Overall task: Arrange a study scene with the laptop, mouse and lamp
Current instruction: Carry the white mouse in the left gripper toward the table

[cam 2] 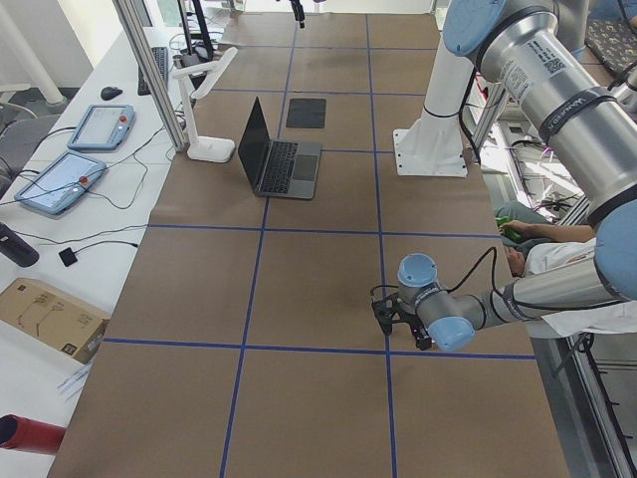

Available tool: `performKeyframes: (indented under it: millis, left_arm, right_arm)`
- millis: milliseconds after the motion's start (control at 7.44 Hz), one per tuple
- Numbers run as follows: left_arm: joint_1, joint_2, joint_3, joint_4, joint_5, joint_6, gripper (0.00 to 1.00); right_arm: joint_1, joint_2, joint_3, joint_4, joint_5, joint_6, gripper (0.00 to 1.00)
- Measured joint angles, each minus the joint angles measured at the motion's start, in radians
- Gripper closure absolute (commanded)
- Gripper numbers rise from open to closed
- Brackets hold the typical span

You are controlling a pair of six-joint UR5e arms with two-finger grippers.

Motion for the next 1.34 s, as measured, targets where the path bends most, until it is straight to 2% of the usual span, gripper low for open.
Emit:
performKeyframes:
  millis: [269,1210,1345]
  left_arm:
    - [0.111,0.007,0.017,-0.058,0.056,-0.084,0.01]
    - [0.234,0.021,0.065,-0.169,0.069,-0.179,0.02]
    - [0.245,0.020,0.066,-0.173,0.069,-0.185,0.07]
  right_arm:
    - [-0.003,0.001,0.001,0.000,-0.001,0.000,0.01]
    - [-0.008,0.006,0.009,0.000,0.003,0.006,0.01]
    - [-0.010,0.006,0.009,0.000,0.002,0.009,0.01]
